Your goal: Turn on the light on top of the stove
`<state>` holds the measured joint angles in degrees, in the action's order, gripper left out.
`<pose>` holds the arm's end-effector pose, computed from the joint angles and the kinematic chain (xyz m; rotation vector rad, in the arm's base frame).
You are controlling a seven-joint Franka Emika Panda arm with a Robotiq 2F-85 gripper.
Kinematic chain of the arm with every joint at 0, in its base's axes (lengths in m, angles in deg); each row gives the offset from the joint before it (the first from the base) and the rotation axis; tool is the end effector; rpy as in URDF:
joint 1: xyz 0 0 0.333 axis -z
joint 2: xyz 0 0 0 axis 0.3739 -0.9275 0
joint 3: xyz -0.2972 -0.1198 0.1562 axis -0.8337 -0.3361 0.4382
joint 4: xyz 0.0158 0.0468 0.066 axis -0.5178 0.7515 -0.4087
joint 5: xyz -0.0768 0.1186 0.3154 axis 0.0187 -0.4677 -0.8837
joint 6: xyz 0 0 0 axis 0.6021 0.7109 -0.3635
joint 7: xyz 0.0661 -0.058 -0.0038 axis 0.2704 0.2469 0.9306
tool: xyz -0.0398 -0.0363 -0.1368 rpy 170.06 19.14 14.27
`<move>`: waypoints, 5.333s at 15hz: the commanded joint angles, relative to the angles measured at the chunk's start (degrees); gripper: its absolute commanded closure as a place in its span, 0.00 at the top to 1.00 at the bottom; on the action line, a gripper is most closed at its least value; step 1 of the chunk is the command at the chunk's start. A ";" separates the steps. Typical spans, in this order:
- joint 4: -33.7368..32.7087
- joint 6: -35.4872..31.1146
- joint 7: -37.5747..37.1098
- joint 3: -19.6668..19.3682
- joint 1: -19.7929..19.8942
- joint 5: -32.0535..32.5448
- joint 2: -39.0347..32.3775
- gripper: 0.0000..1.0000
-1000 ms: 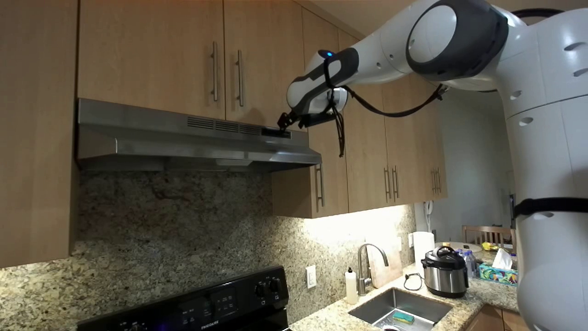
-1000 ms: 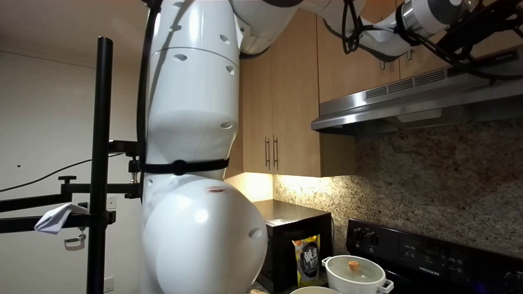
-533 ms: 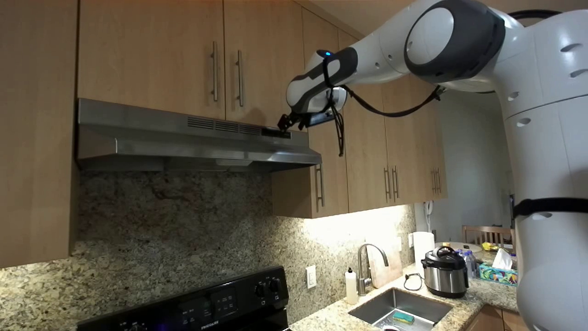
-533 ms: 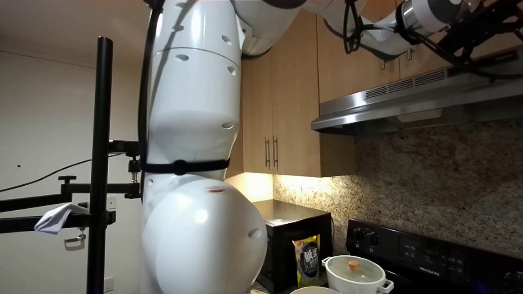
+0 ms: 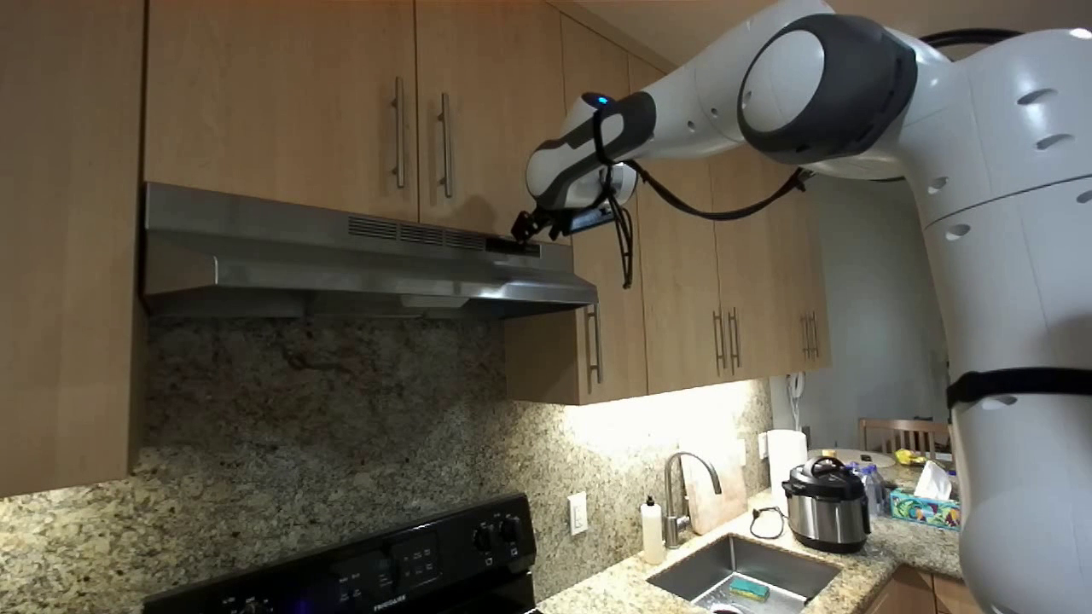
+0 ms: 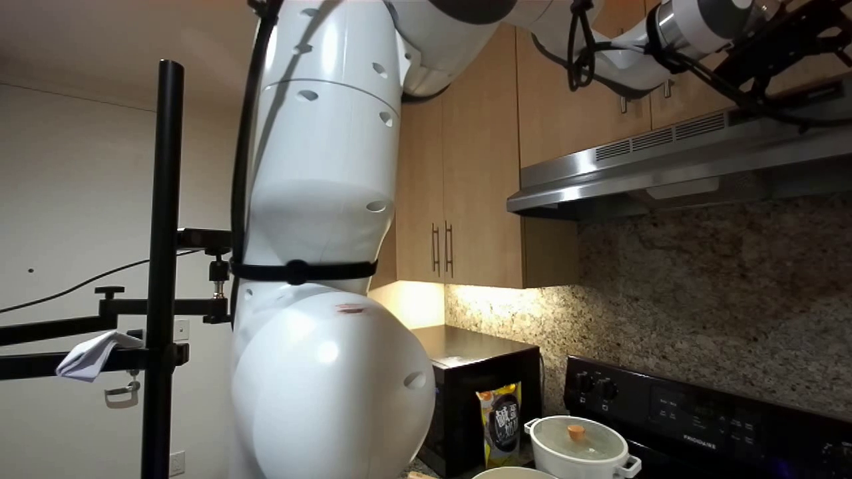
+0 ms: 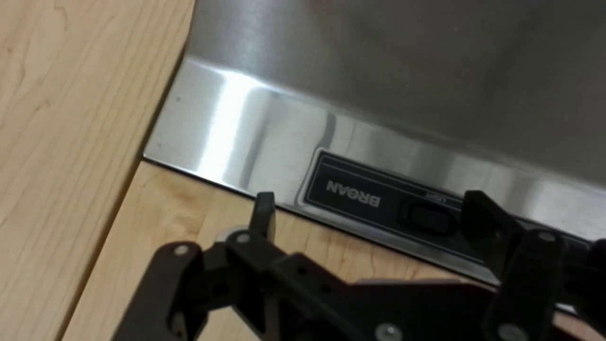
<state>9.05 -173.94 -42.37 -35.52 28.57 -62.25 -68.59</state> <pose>0.5963 -0.1539 0.7810 2.3985 0.0696 1.3982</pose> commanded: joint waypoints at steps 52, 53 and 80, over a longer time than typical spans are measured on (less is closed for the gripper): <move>-11.57 3.10 5.99 1.35 2.33 -8.67 -8.75 1.00; -11.64 3.23 6.21 1.42 2.38 -9.02 -8.77 1.00; -15.64 10.94 14.94 2.13 6.15 -29.43 -9.96 1.00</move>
<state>-6.90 -162.79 -27.15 -33.05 33.88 -90.65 -79.02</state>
